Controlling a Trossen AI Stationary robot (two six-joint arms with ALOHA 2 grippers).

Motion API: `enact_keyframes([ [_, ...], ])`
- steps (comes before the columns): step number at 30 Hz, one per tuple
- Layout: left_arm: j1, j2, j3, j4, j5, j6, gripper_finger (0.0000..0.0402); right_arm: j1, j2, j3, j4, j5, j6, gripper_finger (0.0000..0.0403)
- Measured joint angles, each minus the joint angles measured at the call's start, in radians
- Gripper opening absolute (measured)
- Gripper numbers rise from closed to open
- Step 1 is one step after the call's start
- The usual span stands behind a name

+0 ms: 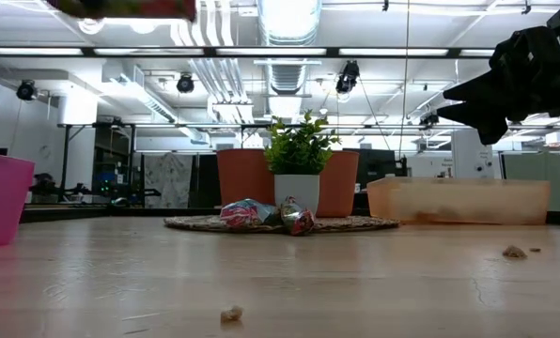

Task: Pick and place Granola Bars by type
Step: Put the red granola bar into the pink bin

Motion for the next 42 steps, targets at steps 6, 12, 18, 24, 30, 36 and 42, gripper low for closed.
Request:
enact_keyframes([
  [6, -0.164, 0.005, 0.031, 0.000, -0.006, -0.107, 0.0000, 0.000, 0.000, 0.000, 0.000, 0.000, 0.000, 0.0196],
  [12, -0.303, 0.005, 0.033, -0.003, 0.002, -0.206, 0.0000, 0.000, 0.000, 0.000, 0.000, 0.000, 0.000, 0.0196],
  [18, -0.410, 0.005, 0.032, -0.003, 0.010, -0.293, 0.0000, 0.000, 0.000, 0.000, 0.000, 0.000, 0.000, 0.0196],
  [24, -0.485, 0.043, 0.030, -0.003, 0.011, -0.362, 0.0000, 0.000, 0.000, 0.000, 0.000, 0.000, 0.000, 0.0196],
  [30, -0.503, 0.068, 0.006, 0.003, 0.011, -0.374, 0.0000, 0.000, 0.000, 0.000, 0.000, 0.000, 0.000, 0.0196],
  [36, -0.506, 0.068, -0.115, 0.090, 0.034, -0.363, 0.0000, 0.000, 0.000, 0.000, 0.000, 0.000, 0.000, 0.0196],
  [42, -0.520, 0.055, -0.206, 0.168, 0.045, -0.359, 0.0000, 0.000, 0.000, 0.000, 0.000, 0.000, 0.000, 0.0196],
])
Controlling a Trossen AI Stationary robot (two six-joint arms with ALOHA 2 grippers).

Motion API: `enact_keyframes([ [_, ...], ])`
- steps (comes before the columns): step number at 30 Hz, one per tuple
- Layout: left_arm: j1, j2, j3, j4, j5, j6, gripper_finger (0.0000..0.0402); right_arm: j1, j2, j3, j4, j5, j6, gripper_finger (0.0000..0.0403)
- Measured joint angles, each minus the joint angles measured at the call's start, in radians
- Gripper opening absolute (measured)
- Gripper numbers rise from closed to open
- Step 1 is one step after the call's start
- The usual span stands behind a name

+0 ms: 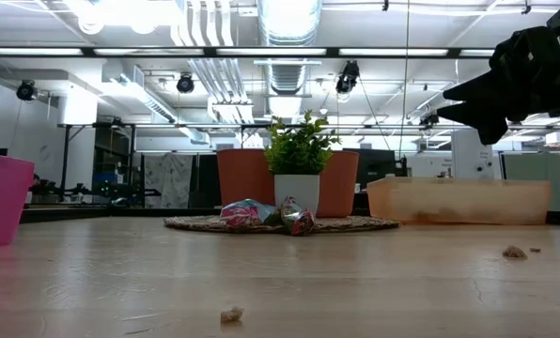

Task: Pick and place Granola Bars by type
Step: Put the red granola bar into the pink bin

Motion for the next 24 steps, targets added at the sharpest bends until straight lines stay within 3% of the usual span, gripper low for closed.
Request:
enact_keyframes([
  [12, -0.076, -0.037, -0.177, 0.099, 0.012, -0.099, 0.0000, 0.000, 0.000, 0.000, 0.000, 0.000, 0.000, 0.0196],
  [24, -0.082, -0.064, -0.359, 0.261, 0.051, -0.175, 0.0000, 0.000, 0.000, 0.000, 0.000, 0.000, 0.000, 0.0196],
])
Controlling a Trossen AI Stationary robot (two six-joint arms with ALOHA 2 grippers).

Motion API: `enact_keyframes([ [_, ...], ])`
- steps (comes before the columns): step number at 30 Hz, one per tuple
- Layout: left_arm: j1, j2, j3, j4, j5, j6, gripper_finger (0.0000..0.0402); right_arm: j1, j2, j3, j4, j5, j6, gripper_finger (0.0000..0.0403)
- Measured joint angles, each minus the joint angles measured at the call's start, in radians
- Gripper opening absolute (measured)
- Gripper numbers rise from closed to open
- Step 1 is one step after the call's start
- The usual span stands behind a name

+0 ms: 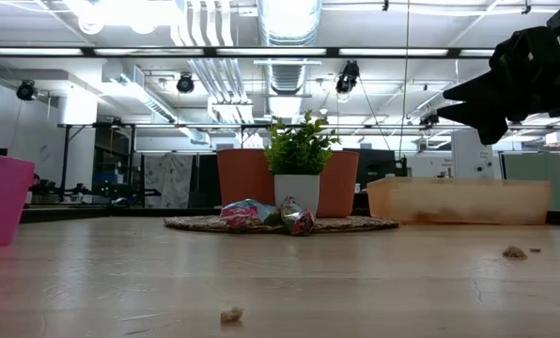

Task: Pick and place Granola Bars by type
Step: Put the red granola bar into the pink bin

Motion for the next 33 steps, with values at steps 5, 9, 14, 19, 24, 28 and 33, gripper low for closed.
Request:
enact_keyframes([
  [5, 0.000, -0.003, -0.071, 0.120, 0.040, -0.013, 0.0000, 0.000, 0.000, 0.000, 0.000, 0.000, 0.000, 0.0196],
  [9, 0.001, -0.003, -0.099, 0.127, 0.040, -0.047, 0.0000, 0.000, 0.000, 0.000, 0.000, 0.000, 0.000, 0.0196],
  [14, 0.012, -0.005, -0.123, 0.127, 0.107, -0.082, 0.0005, 0.000, 0.000, 0.000, 0.000, 0.000, 0.000, 0.0196],
  [19, 0.022, -0.005, -0.146, 0.119, 0.146, -0.121, 0.0024, 0.000, 0.000, 0.000, 0.000, 0.000, 0.000, 0.0196],
  [24, 0.030, -0.007, -0.139, 0.123, 0.146, -0.081, 0.0065, 0.000, 0.000, 0.000, 0.000, 0.000, 0.000, 0.0196],
  [28, 0.043, -0.009, -0.133, 0.121, 0.146, -0.053, 0.0114, 0.000, 0.000, 0.000, 0.000, 0.000, 0.000, 0.0196],
  [33, 0.062, -0.021, -0.116, 0.102, 0.153, -0.046, 0.0182, 0.000, 0.000, 0.000, 0.000, 0.000, 0.000, 0.0196],
])
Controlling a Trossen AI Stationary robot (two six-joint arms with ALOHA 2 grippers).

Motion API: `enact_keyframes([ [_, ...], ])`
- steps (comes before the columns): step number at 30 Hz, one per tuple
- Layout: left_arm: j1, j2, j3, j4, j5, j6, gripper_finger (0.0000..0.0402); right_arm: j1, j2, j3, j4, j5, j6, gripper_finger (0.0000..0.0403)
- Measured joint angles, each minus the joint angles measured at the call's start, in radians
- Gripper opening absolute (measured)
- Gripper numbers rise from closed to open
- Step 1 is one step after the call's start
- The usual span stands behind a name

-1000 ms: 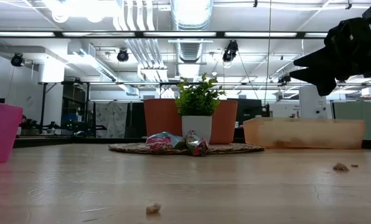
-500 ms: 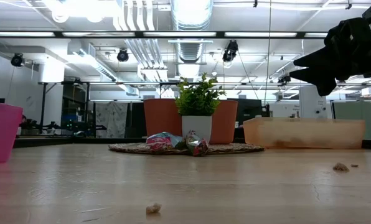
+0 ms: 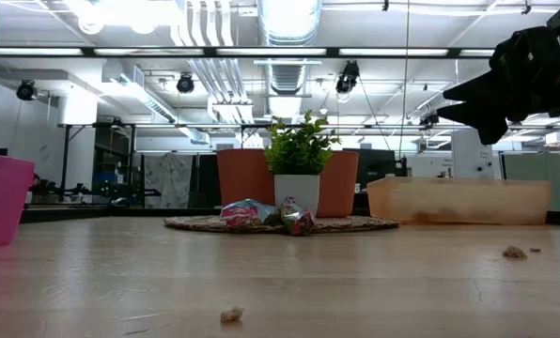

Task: Pick and place Granola Bars by type
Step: Put the red granola bar into the pink bin

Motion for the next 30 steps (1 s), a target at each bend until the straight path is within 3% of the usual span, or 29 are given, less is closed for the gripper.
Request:
enact_keyframes([
  [4, 0.012, -0.023, 0.056, -0.070, -0.010, 0.016, 0.0207, 0.000, 0.000, 0.000, 0.000, 0.000, 0.000, 0.0196],
  [10, 0.046, -0.059, 0.180, -0.251, -0.097, 0.075, 0.0211, 0.000, 0.000, 0.000, 0.000, 0.000, 0.000, 0.0196],
  [16, 0.142, -0.062, 0.351, -0.411, -0.275, 0.117, 0.0211, 0.000, 0.000, 0.000, 0.000, 0.000, 0.000, 0.0196],
  [20, 0.249, -0.043, 0.452, -0.433, -0.383, 0.085, 0.0211, 0.000, 0.000, 0.000, 0.000, 0.000, 0.000, 0.0196],
  [30, 0.482, 0.057, 0.615, -0.411, -0.488, 0.035, 0.0210, 0.000, 0.000, 0.000, 0.000, 0.000, 0.000, 0.0196],
])
